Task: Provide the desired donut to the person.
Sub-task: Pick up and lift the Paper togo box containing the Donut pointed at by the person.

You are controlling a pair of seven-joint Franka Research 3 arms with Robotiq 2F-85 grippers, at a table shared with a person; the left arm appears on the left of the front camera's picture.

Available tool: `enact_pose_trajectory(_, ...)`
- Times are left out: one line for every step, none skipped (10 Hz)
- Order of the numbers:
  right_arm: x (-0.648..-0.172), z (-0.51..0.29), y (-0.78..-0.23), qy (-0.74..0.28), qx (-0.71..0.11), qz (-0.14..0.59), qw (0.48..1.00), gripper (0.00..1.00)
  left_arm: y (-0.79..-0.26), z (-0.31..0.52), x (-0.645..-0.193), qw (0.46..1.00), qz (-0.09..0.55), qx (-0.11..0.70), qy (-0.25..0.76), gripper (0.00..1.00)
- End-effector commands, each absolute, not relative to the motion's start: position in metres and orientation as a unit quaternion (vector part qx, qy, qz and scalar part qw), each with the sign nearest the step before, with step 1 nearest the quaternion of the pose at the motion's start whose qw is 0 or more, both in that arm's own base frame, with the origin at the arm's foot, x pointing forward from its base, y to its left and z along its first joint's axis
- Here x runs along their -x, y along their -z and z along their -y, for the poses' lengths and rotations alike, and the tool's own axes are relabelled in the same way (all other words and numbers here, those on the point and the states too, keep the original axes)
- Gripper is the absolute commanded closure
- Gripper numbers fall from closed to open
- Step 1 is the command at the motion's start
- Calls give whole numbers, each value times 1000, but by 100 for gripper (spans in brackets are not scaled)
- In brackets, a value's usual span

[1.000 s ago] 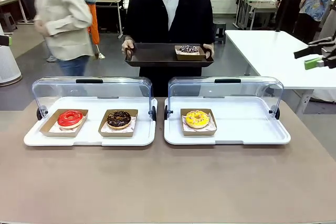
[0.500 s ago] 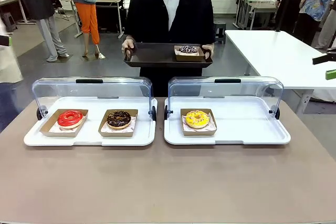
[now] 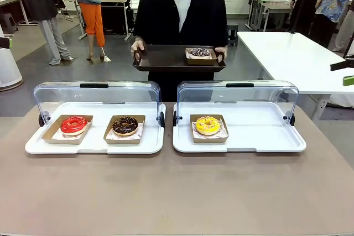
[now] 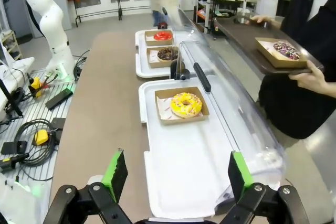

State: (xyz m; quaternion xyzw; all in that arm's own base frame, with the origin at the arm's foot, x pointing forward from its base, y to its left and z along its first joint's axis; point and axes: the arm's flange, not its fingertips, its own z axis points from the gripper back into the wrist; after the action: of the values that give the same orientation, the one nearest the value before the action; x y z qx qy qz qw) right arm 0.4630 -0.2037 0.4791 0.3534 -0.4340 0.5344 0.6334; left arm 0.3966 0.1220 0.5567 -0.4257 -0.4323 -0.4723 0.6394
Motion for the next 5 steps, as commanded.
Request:
enact_pose_trajectory(-461, 206, -480, -533, -355, 435, 633, 0, -559, -122, -396, 634, 437, 428, 473, 0)
enact_pose_trajectory(-461, 206, -480, -533, -355, 435, 633, 0, -559, -122, -396, 634, 437, 428, 473, 0)
enact_pose_trajectory(-461, 206, -480, -533, -355, 435, 633, 0, -559, -122, -396, 634, 437, 428, 473, 0)
enact_pose_trajectory(-461, 206, -480, -533, -355, 435, 633, 0, -559, -122, -396, 634, 437, 428, 473, 0)
enact_pose_trajectory(-461, 206, -480, -533, -355, 435, 633, 0, -559, -122, -396, 634, 437, 428, 473, 0)
